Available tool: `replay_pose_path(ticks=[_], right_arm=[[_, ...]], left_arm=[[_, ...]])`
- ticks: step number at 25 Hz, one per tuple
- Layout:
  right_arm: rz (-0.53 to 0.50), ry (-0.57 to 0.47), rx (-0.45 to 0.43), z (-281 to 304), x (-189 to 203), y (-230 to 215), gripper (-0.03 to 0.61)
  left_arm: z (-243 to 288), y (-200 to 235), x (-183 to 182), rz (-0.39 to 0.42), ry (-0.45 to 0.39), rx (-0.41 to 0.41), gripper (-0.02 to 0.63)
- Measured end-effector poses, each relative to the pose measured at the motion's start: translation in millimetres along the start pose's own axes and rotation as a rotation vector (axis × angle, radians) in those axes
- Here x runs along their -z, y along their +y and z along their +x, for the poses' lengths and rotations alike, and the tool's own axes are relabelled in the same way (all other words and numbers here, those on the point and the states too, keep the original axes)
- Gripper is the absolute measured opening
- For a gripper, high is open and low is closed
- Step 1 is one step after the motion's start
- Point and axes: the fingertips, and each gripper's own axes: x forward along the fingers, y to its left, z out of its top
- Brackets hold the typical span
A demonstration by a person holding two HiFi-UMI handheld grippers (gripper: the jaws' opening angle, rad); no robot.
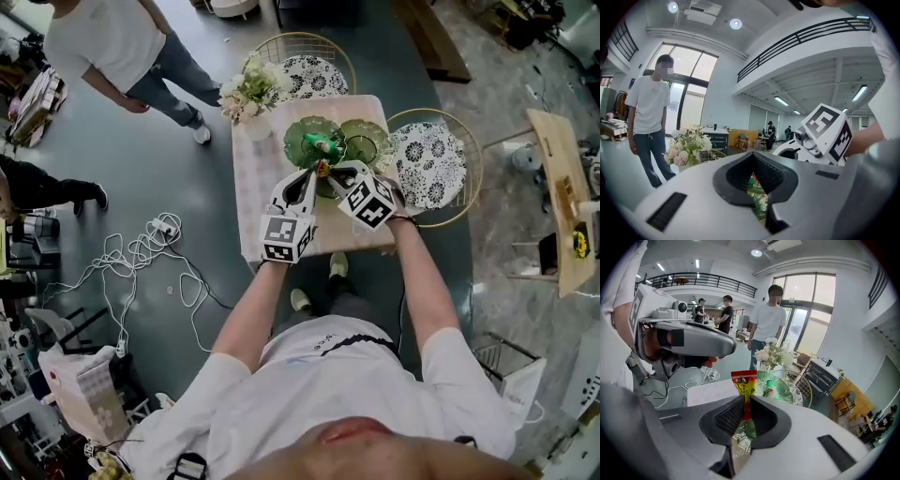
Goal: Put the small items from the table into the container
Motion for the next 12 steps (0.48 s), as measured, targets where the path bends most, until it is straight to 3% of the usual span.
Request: replay_pose_path(ticks=[12], right_arm=[[-0.026, 0.042, -0.054, 57.2, -6.2, -27.3, 0.052]], left_arm=[[18.5, 41.5, 16.9, -0.023, 0.042, -0.093, 0.006]])
